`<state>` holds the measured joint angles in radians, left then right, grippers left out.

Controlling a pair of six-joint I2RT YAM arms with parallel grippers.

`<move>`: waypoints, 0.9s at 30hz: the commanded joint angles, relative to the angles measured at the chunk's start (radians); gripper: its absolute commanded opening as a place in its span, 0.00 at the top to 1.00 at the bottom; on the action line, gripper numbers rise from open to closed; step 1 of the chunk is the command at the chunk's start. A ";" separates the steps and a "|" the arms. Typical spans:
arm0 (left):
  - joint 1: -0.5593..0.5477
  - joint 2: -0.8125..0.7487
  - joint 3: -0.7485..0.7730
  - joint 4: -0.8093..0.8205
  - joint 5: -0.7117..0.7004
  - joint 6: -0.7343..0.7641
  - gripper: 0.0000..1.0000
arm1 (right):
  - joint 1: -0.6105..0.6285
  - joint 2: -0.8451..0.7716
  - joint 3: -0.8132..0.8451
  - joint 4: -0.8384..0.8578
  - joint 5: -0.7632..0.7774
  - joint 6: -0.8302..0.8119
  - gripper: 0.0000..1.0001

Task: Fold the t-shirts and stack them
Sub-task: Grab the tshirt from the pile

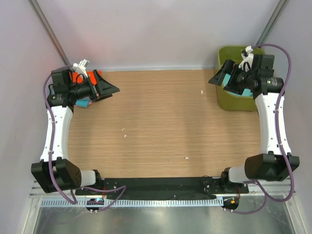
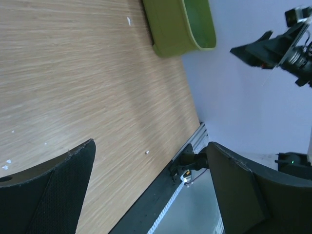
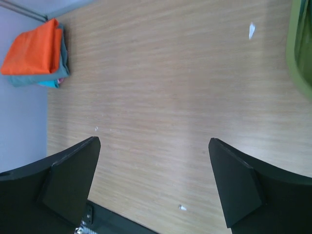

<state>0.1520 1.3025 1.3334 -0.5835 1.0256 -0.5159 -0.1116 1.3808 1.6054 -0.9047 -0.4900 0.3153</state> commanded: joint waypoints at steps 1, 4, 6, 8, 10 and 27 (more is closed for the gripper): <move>0.004 0.076 0.078 0.016 0.016 0.034 0.06 | -0.036 0.107 0.183 0.147 -0.053 -0.027 0.00; -0.002 0.199 0.274 -0.227 -0.278 0.262 0.07 | -0.068 0.302 0.430 0.122 -0.062 -0.038 0.00; -0.023 0.247 0.413 -0.338 -0.521 0.385 0.06 | -0.097 0.439 0.602 0.106 -0.007 -0.074 0.00; -0.070 0.296 0.473 -0.354 -0.664 0.511 0.03 | -0.103 0.521 0.692 0.087 0.130 -0.126 0.00; -0.127 0.334 0.535 -0.366 -0.818 0.635 0.00 | -0.117 0.619 0.764 0.092 0.296 -0.163 0.00; -0.201 0.559 0.547 -0.421 -0.522 0.631 0.06 | -0.174 1.032 0.843 0.125 0.482 -0.311 0.03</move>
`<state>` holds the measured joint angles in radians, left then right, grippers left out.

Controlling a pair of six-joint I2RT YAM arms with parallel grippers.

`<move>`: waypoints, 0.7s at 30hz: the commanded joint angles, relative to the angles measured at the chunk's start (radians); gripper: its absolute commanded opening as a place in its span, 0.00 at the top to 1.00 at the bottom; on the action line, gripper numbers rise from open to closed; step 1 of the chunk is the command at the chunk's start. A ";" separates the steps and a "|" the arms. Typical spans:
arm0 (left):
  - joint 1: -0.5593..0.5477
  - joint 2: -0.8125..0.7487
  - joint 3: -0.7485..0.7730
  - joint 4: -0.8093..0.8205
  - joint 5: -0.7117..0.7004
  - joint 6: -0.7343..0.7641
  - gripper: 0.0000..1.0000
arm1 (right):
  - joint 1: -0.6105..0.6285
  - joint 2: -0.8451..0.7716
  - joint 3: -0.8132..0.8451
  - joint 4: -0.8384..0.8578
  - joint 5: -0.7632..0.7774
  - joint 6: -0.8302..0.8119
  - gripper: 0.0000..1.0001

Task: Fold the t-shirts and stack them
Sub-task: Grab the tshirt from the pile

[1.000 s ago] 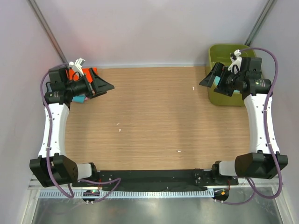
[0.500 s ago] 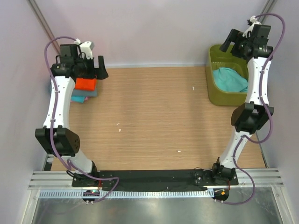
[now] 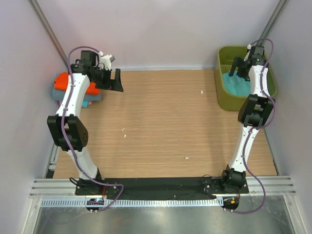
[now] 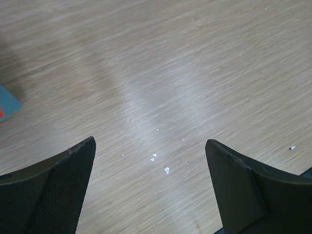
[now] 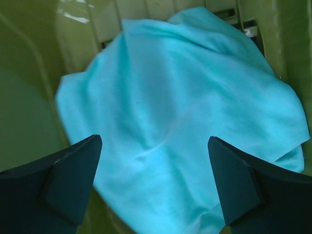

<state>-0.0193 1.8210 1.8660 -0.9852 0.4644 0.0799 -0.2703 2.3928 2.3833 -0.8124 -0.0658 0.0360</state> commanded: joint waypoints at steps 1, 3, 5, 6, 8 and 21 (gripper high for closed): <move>-0.039 0.056 0.016 -0.017 0.020 0.041 0.07 | -0.015 0.037 0.071 0.036 0.060 -0.031 0.04; -0.076 0.092 0.024 -0.012 -0.047 0.049 0.09 | -0.015 0.086 0.086 0.042 0.061 -0.031 0.05; -0.103 0.107 0.032 -0.009 -0.084 0.060 0.09 | -0.015 0.114 0.112 0.050 0.061 -0.033 0.07; -0.134 0.110 0.033 -0.007 -0.122 0.064 0.09 | -0.015 0.140 0.122 0.048 0.061 -0.031 0.09; -0.180 0.119 0.036 -0.001 -0.168 0.081 0.07 | -0.015 0.166 0.132 0.062 0.061 -0.031 0.12; -0.321 0.110 0.036 0.022 -0.340 0.078 0.10 | -0.015 0.120 0.186 0.065 0.004 -0.087 0.99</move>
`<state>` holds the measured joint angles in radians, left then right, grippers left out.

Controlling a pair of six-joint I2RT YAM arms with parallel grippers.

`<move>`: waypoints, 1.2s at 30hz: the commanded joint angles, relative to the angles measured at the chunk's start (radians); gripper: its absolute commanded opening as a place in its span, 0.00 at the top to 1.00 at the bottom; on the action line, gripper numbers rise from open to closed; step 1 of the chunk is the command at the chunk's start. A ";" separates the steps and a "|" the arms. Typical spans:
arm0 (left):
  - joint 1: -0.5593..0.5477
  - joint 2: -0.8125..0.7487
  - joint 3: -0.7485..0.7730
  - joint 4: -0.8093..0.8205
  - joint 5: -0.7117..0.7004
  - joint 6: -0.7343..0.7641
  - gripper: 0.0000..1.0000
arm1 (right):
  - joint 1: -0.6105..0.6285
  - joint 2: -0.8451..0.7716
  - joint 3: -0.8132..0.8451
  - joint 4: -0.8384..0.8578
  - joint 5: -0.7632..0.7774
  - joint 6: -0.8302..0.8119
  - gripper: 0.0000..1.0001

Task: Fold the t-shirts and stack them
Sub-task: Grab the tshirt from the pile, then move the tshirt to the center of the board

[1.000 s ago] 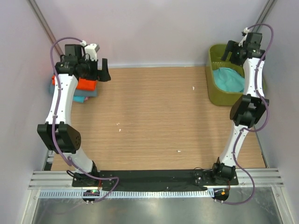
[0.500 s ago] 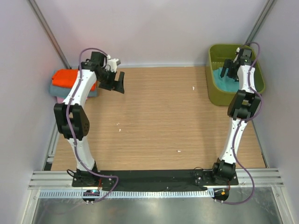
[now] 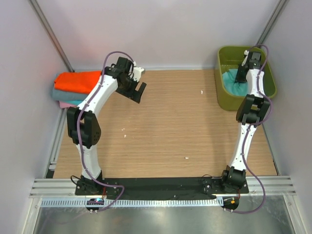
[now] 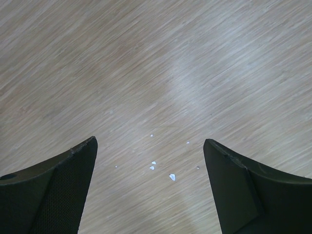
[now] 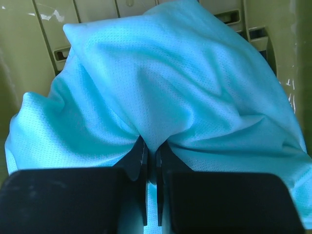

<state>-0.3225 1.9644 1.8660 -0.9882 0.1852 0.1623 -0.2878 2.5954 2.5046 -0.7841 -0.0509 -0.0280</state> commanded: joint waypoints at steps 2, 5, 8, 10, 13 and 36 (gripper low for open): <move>-0.032 -0.041 0.035 0.048 -0.104 -0.027 0.08 | 0.003 -0.147 0.076 0.054 0.005 -0.039 0.99; -0.053 -0.058 0.051 0.077 -0.197 -0.064 0.00 | 0.003 -0.236 0.077 0.084 -0.001 -0.062 0.99; -0.059 -0.068 0.104 0.095 -0.280 -0.112 0.00 | 0.004 -0.456 -0.086 0.233 -0.035 -0.076 0.99; -0.059 -0.094 0.131 0.111 -0.318 -0.124 0.00 | 0.006 -0.633 -0.249 0.366 -0.093 -0.088 0.99; -0.058 -0.154 0.130 0.123 -0.322 -0.109 0.00 | 0.015 -0.792 -0.340 0.439 -0.217 -0.121 0.99; 0.105 -0.510 -0.277 0.125 -0.097 -0.214 0.00 | 0.414 -1.117 -0.729 0.160 -0.085 -0.125 0.18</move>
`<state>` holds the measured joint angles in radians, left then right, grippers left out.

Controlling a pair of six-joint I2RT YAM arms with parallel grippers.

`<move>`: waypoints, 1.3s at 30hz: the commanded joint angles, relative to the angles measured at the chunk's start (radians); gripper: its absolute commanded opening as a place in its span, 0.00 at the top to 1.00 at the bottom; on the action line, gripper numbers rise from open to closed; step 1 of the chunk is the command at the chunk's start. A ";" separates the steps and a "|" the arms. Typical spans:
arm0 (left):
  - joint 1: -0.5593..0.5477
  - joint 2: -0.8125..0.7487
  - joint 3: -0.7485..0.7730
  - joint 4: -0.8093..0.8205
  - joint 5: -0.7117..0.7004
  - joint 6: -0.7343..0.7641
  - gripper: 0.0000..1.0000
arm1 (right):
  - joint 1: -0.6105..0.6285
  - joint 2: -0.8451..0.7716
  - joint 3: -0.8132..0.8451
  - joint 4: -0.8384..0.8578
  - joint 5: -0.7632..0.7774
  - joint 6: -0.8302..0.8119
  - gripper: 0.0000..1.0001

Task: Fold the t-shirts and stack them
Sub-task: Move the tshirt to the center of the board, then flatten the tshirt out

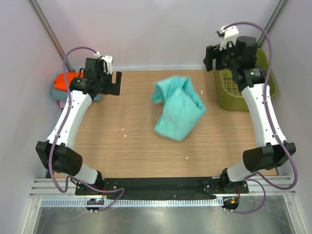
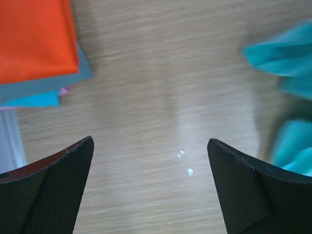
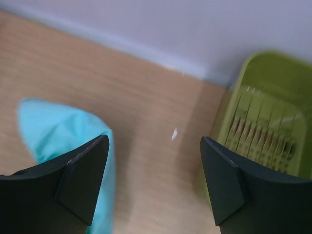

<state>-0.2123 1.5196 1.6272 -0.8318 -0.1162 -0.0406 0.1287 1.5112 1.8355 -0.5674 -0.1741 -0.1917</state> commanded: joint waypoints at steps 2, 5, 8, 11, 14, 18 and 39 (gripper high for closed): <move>-0.006 -0.067 -0.079 -0.038 0.301 -0.031 0.00 | 0.000 -0.040 -0.114 -0.093 -0.043 0.043 0.18; -0.025 -0.016 -0.121 -0.039 0.456 -0.051 0.03 | 0.000 -0.046 -0.134 -0.133 -0.108 0.038 0.19; -0.096 0.082 -0.110 -0.027 0.468 -0.015 0.08 | -0.001 -0.066 -0.162 -0.123 -0.145 0.046 0.19; -0.151 0.227 0.008 -0.052 0.504 -0.010 0.07 | -0.001 -0.085 -0.192 -0.115 -0.154 0.046 0.19; -0.156 0.382 0.141 -0.037 0.598 -0.051 0.06 | -0.001 -0.111 -0.243 -0.109 -0.157 0.046 0.19; -0.141 0.582 0.324 -0.041 0.716 -0.050 0.11 | -0.001 -0.149 -0.301 -0.097 -0.163 0.049 0.20; -0.098 0.999 0.645 0.023 0.667 -0.013 0.28 | -0.034 -0.189 -0.375 -0.108 -0.093 0.006 0.19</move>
<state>-0.3183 2.5069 2.2238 -0.8261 0.5545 -0.0673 0.1074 1.3201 1.4326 -0.7071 -0.2852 -0.1776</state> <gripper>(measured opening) 0.718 0.806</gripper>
